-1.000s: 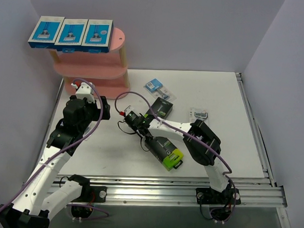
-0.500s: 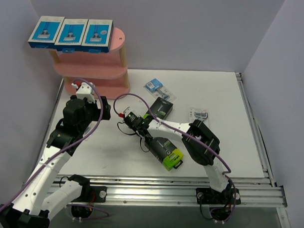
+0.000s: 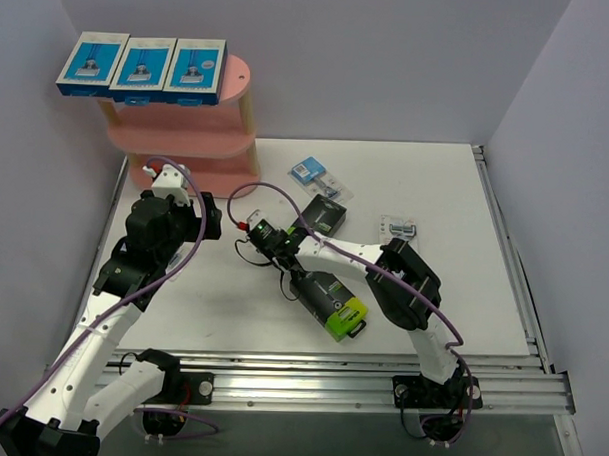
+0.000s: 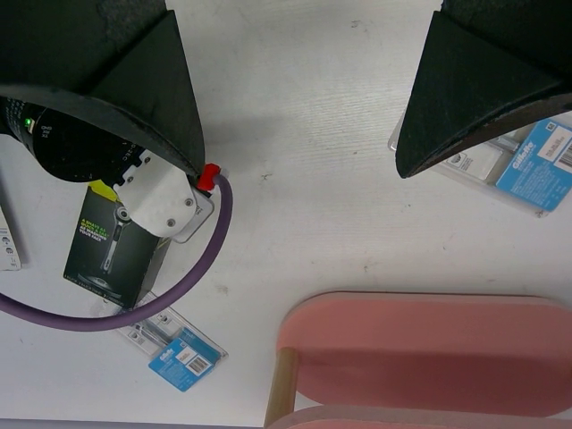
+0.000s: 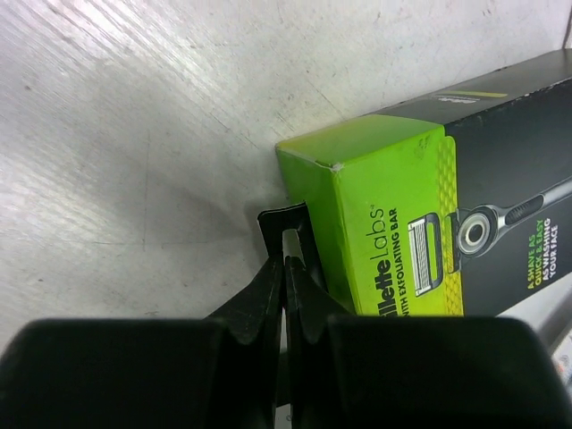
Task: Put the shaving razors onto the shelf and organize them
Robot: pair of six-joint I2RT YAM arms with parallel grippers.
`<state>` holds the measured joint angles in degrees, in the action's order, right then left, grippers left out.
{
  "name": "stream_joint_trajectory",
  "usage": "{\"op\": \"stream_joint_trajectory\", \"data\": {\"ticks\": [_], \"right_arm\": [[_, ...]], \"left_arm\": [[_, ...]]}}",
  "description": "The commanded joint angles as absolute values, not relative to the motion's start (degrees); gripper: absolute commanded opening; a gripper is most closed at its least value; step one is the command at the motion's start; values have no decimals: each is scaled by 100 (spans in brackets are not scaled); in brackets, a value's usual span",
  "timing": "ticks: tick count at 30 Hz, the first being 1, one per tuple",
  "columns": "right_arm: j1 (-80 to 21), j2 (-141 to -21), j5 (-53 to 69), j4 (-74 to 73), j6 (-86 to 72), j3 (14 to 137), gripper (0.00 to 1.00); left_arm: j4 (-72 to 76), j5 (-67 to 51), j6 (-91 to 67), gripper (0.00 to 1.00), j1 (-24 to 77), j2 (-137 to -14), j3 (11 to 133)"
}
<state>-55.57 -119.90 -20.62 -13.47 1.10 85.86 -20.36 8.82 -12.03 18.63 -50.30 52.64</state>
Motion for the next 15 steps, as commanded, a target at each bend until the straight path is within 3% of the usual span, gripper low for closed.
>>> {"op": "stream_joint_trajectory", "data": {"ticks": [1, 2, 3, 6, 15], "right_arm": [[-5528, -11787, -1785, -1345, -210, 8842, 0], [-5476, -11717, -1741, -1310, -289, 8842, 4], [-5432, -11551, -1688, -1283, -473, 8833, 22], [-5196, -11182, -1486, -1125, -947, 8754, 48], [-3912, -10118, -757, -326, -2267, 7561, 52]], "left_arm": [[-1863, 817, -1274, 97, 1828, -4992, 5361], [-1863, 800, -1274, 97, 1828, -4992, 5361], [-1863, 791, -1274, 97, 1828, -4992, 5361], [-1872, 791, -1274, 97, 1837, -4983, 5361], [-1863, 703, -1301, 97, 1828, -5001, 5370]]}}
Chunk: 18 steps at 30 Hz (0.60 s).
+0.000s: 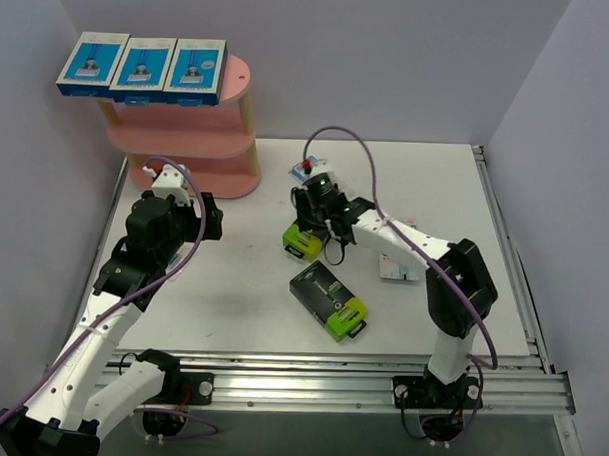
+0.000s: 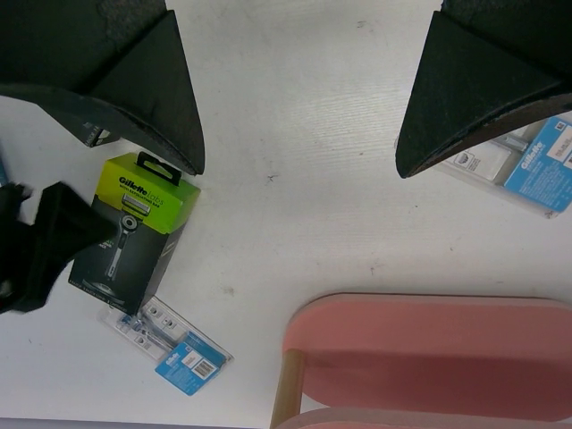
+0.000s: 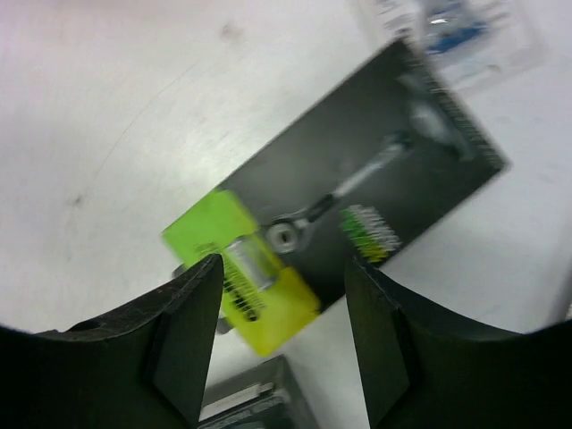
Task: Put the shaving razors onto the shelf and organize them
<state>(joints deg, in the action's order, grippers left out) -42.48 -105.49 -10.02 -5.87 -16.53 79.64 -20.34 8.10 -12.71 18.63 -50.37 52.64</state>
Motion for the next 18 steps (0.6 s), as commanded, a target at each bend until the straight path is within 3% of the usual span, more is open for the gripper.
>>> {"op": "stream_joint_trajectory", "data": {"ticks": [1, 18], "right_arm": [[-3772, -10055, -712, -212, -2302, 7472, 52], [-3041, -10466, 183, 614, -3147, 6802, 54]], "left_arm": [[-1846, 694, -1301, 97, 1828, -5001, 5361], [-1837, 536, -1345, 97, 1837, -5212, 5344]]}}
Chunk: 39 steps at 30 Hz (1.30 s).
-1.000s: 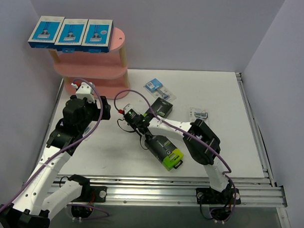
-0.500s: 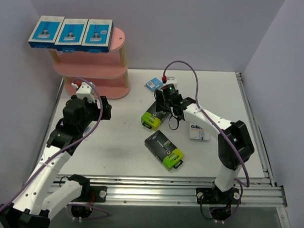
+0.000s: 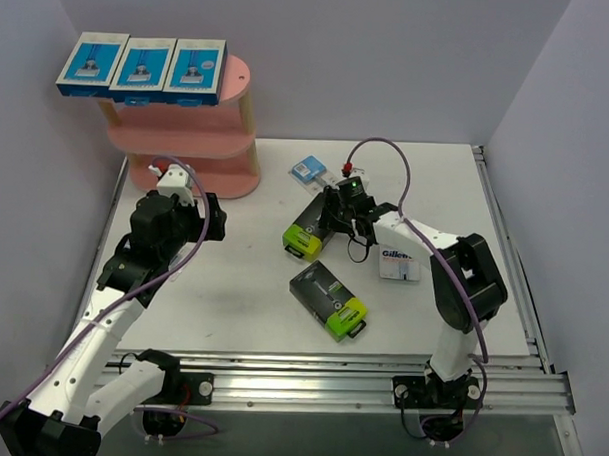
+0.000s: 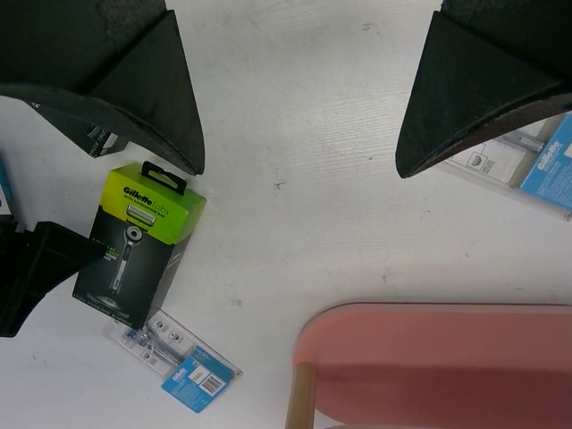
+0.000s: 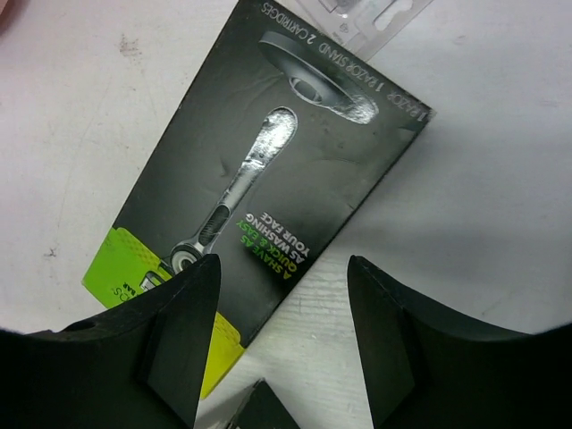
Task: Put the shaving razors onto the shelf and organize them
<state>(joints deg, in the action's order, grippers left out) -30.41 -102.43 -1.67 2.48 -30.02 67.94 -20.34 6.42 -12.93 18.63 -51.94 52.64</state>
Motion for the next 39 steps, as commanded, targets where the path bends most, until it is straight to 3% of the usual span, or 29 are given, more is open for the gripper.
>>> {"op": "stream_joint_trajectory", "data": {"ticks": [1, 15, 25, 31, 34, 35, 39], "right_arm": [[-3041, -10546, 237, 650, -3164, 6846, 54], [-3445, -11443, 852, 993, -3375, 7831, 55], [-3059, -10284, 1310, 1406, -3630, 6988, 56], [-2479, -9555, 1643, 1634, -3699, 6110, 56], [-2181, -9247, 2029, 1942, -3849, 5644, 56], [-2127, -9194, 2100, 2012, -3858, 5556, 56], [-1873, -8913, 2433, 1960, -3779, 5266, 56]], "left_arm": [[-1837, 527, -1345, 97, 1837, -5229, 5352], [-1846, 606, -1336, 97, 1837, -5388, 5335], [-1855, 738, -1722, 98, 1846, -5572, 5265], [-1802, 177, -3355, 98, 1723, -5696, 5063], [-919, -183, -4339, 100, 1705, -5451, 4318], [-670, -219, -4864, 93, 1705, -5371, 3846], [332, -194, -5975, 85, 1731, -5177, 2860]]}}
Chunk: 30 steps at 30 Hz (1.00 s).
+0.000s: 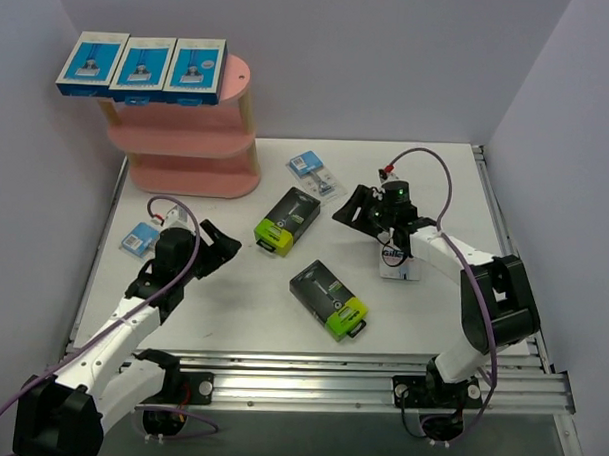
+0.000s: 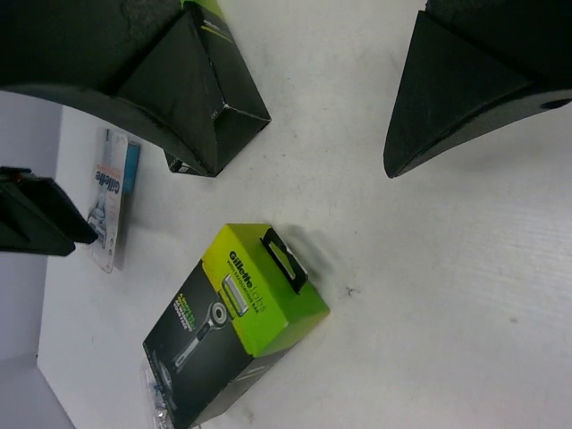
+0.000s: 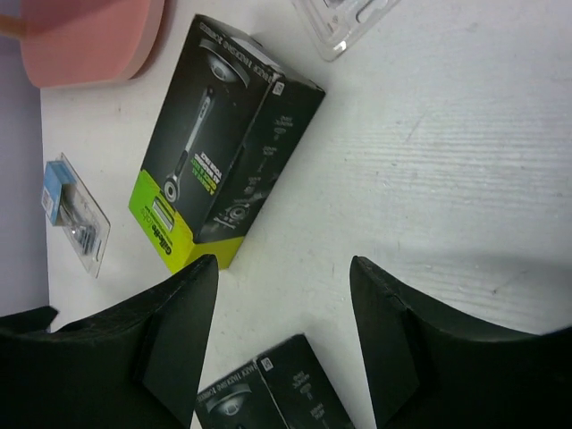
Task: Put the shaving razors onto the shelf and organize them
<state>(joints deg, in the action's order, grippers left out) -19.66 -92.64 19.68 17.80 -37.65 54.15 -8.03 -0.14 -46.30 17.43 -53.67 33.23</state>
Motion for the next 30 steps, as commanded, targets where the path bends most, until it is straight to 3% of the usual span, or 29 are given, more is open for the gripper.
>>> {"op": "stream_joint_trajectory", "data": {"ticks": [1, 13, 30], "right_arm": [[-1776, -8799, 2478, 1960, -3762, 5221, 56], [-1529, -8508, 2944, 2434, -3893, 4518, 56], [-1195, -8692, 3190, 2663, -3814, 4228, 55]], "left_arm": [[682, -159, -6159, 83, 1740, -5177, 2682], [2441, 308, -7119, 79, 1995, -5879, 1688], [3480, 202, -7102, 69, 2258, -7944, 2372]]}}
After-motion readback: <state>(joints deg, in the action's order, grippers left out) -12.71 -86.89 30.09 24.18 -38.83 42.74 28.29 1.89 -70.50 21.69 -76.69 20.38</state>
